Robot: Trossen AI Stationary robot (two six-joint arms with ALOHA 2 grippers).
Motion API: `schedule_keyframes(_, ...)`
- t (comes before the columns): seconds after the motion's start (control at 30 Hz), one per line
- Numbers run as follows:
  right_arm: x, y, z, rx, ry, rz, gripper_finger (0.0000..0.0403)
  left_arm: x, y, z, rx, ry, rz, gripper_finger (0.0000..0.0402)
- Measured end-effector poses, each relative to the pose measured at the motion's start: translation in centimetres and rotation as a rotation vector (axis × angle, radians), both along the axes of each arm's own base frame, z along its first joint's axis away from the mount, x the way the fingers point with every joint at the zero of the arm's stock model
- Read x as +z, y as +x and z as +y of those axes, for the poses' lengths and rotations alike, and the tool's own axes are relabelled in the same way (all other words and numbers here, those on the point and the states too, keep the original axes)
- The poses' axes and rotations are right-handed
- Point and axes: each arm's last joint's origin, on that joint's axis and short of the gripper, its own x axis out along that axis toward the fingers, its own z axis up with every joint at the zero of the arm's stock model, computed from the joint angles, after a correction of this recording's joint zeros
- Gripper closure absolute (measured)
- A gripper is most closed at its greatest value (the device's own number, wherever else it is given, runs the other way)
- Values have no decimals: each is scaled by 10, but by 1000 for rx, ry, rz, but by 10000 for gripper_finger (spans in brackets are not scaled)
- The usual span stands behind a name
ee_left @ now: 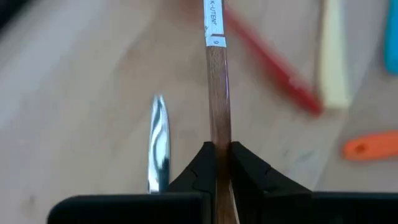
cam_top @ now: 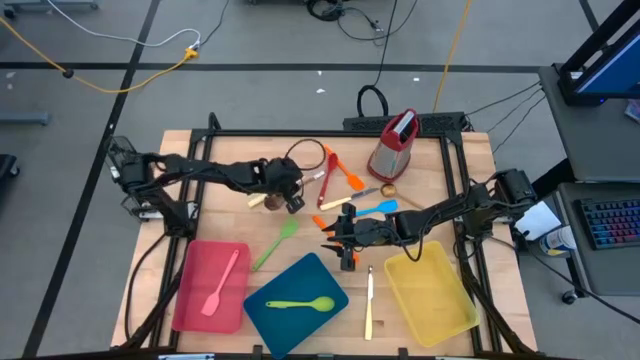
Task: Pick & Place Kitchen Items
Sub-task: Put the brown serving spoon into the blue bin
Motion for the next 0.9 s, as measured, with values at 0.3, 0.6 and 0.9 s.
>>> schedule_keyframes(0.3, -1, 0, 0, 0, -1, 6, 206, 47, -16, -36, -55, 23, -98, 398)
schedule_keyframes(0.6, -2, -1, 0, -3, 5, 23, 206, 60, -21, -78, -95, 75, -122, 379)
schedule_keyframes(0.9, -3, -2, 0, -10, 17, 30, 206, 8, -1, -50, -30, 79, 58, 290)
